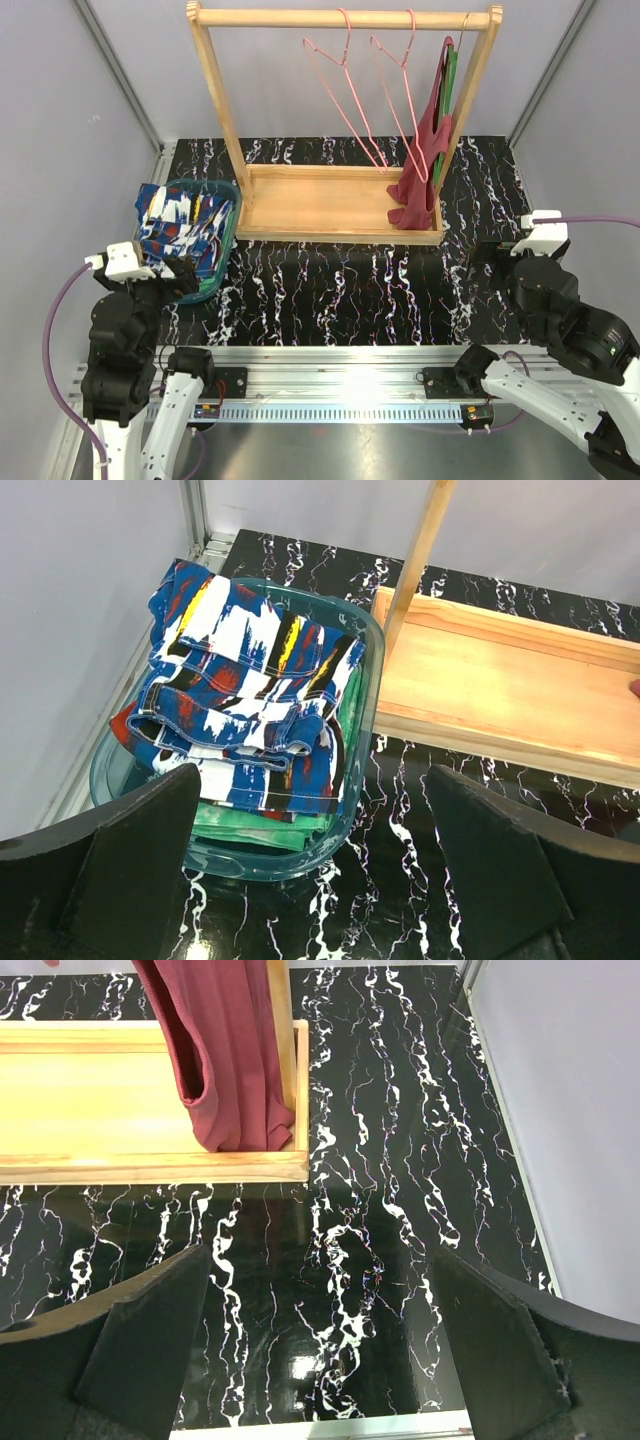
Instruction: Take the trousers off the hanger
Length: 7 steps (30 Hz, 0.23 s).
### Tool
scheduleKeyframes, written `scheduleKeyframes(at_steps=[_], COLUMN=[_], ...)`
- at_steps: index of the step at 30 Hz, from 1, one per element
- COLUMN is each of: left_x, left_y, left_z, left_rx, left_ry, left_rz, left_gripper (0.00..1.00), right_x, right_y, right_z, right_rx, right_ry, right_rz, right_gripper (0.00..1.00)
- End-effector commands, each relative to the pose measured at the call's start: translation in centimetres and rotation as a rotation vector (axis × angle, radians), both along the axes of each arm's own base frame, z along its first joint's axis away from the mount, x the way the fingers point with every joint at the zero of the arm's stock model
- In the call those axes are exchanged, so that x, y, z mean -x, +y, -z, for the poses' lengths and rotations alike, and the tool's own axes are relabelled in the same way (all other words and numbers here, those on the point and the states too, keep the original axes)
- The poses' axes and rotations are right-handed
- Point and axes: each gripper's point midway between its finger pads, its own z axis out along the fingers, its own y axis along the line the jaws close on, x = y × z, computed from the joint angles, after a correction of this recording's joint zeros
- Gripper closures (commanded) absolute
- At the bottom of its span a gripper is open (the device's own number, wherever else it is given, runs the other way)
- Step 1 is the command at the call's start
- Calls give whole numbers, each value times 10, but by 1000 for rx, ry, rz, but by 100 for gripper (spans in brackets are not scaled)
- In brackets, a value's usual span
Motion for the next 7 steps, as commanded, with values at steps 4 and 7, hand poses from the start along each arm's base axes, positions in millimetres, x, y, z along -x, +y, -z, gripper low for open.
scheduleKeyframes(at_steps=[4,7], left_x=[-7,-7], left_y=[-5,-5], left_z=[-12,-12], left_rx=[18,18], left_ry=[-39,-39], left_rz=[19,18], left_gripper=[1,1], right_x=[-1,-1], right_y=[-1,-1], right_z=[-10,-11], right_rx=[-47,-51], right_ry=[-42,-46], right_rz=[17,16], right_gripper=[0,0])
